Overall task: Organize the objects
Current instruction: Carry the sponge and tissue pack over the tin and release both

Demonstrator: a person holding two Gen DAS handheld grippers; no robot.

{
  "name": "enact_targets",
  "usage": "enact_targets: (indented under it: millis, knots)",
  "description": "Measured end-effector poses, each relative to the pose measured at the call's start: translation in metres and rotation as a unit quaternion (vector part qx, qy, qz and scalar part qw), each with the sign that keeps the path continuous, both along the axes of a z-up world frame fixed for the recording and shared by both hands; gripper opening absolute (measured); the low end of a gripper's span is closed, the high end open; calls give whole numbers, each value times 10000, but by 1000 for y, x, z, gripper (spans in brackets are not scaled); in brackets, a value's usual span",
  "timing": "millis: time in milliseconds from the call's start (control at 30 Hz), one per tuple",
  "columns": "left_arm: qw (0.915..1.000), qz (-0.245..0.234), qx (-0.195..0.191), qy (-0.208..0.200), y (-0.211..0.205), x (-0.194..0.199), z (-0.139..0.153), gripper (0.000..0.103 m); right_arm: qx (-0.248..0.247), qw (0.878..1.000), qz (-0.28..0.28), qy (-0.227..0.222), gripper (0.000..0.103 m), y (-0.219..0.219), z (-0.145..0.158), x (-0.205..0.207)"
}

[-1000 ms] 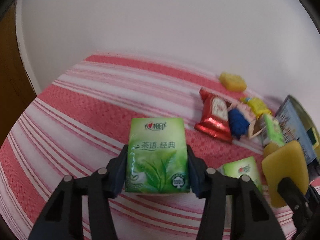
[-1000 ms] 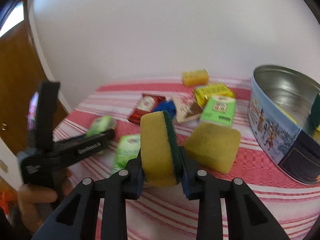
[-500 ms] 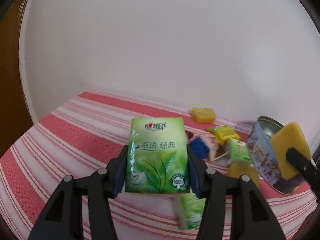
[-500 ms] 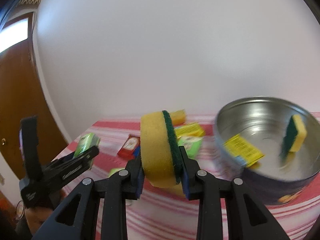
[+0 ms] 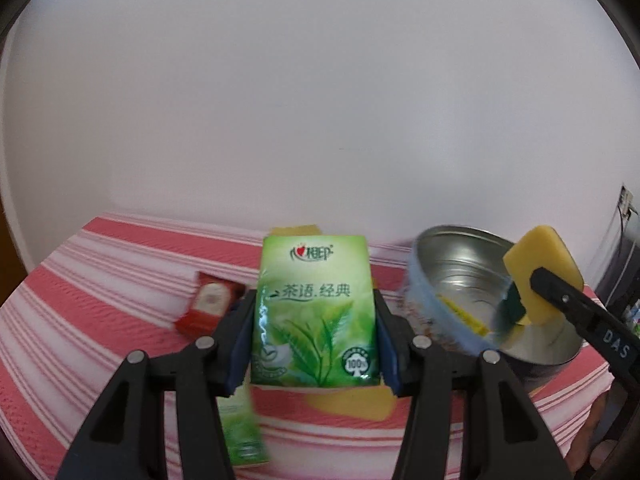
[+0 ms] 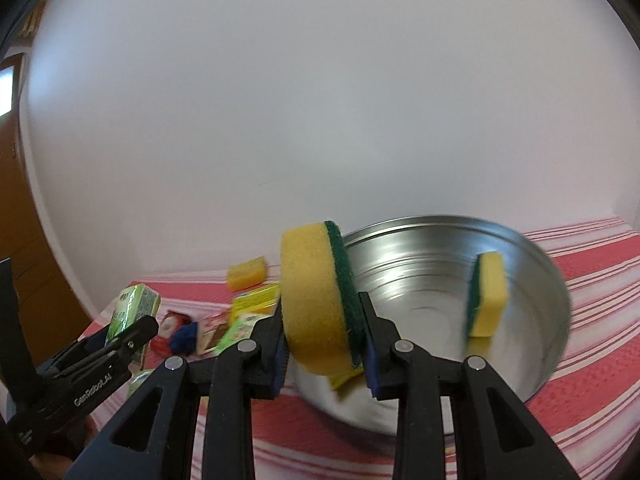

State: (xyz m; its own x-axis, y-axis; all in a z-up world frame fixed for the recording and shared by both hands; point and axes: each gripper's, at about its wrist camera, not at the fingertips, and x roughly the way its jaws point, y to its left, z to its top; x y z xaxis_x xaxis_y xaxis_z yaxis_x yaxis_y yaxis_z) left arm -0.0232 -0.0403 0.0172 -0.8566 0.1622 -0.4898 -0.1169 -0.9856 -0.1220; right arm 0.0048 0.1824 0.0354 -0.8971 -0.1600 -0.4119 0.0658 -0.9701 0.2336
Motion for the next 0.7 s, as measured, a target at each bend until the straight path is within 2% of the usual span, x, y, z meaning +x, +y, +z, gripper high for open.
enact_targets:
  millis: [367, 700]
  knots:
    - [9983, -569, -110, 8, 86, -10, 6, 52, 423, 9974, -574, 39, 33, 41, 3, -4]
    - [9957, -888, -238, -108, 142, -25, -2, 52, 621, 9928, -997, -236, 33, 79, -7, -21]
